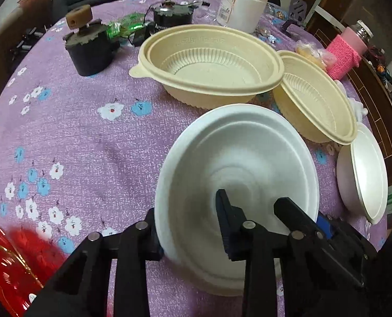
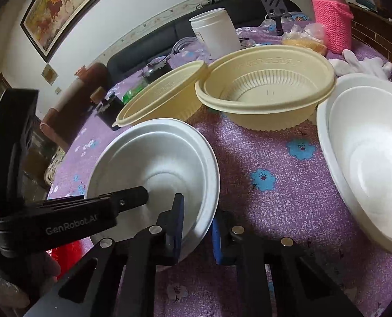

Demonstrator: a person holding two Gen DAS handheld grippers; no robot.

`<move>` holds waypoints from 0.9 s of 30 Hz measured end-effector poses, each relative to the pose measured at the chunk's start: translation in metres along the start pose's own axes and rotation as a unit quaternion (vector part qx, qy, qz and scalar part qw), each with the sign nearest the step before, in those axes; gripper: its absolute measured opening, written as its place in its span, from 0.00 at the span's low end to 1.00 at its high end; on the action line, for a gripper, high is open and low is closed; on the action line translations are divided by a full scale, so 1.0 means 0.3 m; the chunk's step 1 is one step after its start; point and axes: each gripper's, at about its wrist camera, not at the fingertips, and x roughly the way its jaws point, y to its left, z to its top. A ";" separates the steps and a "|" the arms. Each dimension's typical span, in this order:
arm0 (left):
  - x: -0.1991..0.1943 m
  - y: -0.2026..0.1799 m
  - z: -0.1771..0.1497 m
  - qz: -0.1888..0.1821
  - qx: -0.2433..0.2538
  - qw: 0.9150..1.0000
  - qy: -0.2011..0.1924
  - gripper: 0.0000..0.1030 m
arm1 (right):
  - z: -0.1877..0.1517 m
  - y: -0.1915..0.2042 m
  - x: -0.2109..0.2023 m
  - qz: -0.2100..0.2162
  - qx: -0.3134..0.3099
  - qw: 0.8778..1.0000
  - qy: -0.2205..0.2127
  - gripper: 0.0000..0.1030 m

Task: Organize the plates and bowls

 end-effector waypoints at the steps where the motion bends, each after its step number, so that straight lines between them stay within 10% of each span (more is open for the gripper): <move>1: -0.009 0.004 -0.005 0.002 0.001 1.000 -0.004 0.26 | 0.001 -0.001 -0.007 0.005 0.001 1.000 -0.003 0.19; 16: -0.349 0.185 -0.294 0.020 -0.028 0.998 -0.060 0.26 | -0.115 0.270 -0.156 0.137 -0.088 0.986 -0.030 0.19; 27: -0.451 0.502 -0.523 0.045 -0.110 0.991 -0.069 0.28 | -0.300 0.628 -0.089 0.143 -0.181 0.972 0.035 0.19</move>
